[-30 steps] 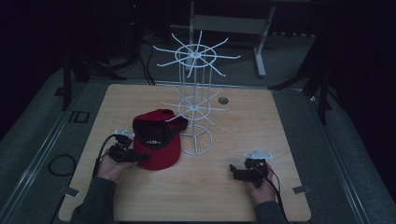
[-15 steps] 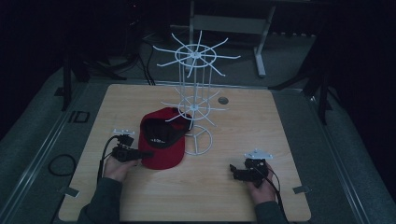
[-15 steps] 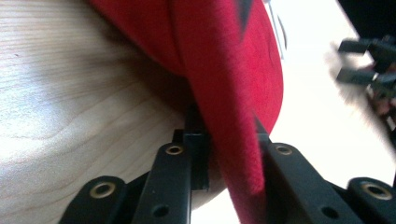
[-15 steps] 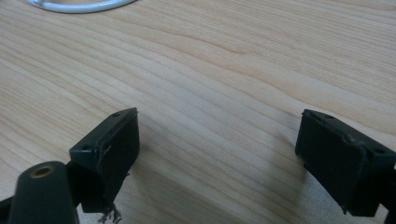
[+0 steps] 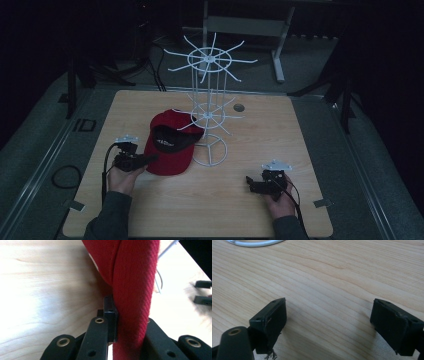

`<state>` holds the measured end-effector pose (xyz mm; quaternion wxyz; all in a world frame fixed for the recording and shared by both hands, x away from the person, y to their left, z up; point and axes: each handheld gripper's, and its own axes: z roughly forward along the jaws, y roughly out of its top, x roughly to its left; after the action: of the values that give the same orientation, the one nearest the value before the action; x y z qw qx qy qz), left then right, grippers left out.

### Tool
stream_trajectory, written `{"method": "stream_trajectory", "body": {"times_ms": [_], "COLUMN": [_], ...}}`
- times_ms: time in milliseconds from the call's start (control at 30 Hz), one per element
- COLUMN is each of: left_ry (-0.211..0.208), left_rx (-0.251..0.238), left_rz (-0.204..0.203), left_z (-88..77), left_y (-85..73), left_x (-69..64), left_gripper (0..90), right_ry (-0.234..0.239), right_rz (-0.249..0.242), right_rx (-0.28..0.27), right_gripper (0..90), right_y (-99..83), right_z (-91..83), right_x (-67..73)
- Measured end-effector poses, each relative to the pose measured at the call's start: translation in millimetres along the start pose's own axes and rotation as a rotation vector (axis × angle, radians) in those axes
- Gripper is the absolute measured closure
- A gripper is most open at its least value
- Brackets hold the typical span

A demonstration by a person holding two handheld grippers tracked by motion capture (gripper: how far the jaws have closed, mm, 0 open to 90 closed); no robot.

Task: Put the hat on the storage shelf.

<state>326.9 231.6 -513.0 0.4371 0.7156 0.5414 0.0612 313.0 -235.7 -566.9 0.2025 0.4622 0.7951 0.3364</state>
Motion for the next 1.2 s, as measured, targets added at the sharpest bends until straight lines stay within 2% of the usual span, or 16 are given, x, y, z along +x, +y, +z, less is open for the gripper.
{"method": "stream_trajectory", "body": {"times_ms": [400, 600, 800, 1067, 1200], "left_ry": [0.012, 0.035, 0.06, 0.096, 0.101], "left_rx": [-0.048, -0.082, -0.11, -0.162, -0.192], "left_rz": [0.003, -0.005, 0.01, 0.009, 0.002], "left_z": [-17.4, -27.9, -39.4, -53.0, -59.1], "left_y": [5.1, 7.7, 11.8, 17.4, 19.5], "left_x": [5.4, 6.6, 5.6, 4.1, 4.2], "left_gripper": [85.8, 85.8, 85.7, 85.8, 85.7], "right_ry": [0.0, 0.0, 0.0, 0.0, 0.0], "right_rz": [0.0, 0.0, 0.001, 0.0, 0.001], "right_rx": [0.0, 0.0, 0.0, 0.0, 0.0], "right_gripper": [13.5, 13.5, 13.4, 13.5, 13.5], "right_y": [0.0, 0.0, 0.0, 0.0, 0.0], "right_z": [0.0, 0.1, 0.1, 0.1, 0.0], "right_x": [0.0, 0.0, 0.1, 0.0, 0.1]}}
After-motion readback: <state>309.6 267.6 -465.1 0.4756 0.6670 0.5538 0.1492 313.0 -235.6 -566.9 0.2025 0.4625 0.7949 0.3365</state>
